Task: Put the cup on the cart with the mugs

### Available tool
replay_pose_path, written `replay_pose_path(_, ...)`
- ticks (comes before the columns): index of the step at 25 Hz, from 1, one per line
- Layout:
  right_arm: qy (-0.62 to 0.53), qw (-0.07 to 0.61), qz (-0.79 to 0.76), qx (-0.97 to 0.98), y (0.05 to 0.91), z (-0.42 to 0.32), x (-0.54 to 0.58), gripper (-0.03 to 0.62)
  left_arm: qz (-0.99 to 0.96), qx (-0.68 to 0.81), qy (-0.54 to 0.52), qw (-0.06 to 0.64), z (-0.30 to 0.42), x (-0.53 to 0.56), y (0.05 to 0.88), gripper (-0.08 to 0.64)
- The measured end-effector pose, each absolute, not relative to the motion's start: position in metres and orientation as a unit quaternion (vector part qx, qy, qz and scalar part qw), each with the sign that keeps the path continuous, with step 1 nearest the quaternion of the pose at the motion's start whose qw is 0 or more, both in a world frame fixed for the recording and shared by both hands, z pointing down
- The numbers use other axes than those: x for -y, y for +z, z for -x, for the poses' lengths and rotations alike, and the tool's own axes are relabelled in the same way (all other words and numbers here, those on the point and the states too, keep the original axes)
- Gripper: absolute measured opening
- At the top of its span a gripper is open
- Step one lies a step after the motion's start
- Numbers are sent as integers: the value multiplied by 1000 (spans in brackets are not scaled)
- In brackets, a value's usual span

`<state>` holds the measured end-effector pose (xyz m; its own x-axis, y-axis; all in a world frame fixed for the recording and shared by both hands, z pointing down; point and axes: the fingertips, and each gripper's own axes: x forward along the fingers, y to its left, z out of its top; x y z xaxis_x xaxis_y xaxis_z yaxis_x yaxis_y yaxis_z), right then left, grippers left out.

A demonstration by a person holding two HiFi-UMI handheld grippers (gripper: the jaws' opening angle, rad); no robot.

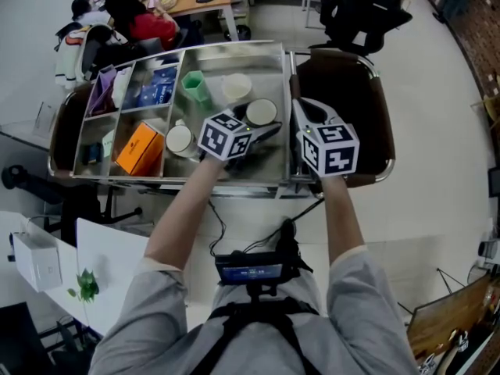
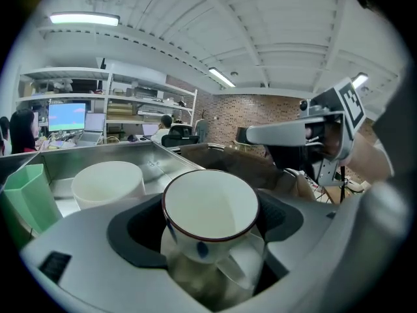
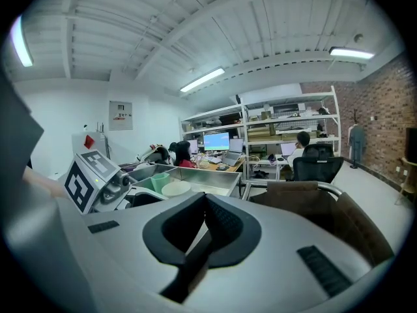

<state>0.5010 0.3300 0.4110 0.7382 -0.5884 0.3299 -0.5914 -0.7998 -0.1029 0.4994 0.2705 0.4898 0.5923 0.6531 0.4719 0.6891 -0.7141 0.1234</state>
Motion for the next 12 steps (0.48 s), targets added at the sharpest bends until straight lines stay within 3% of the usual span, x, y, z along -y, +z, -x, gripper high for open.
replay_pose_path(12, 181, -6, -931, 317, 416, -500, -330, 2, 892, 372, -252, 35, -504, -272, 501, 400)
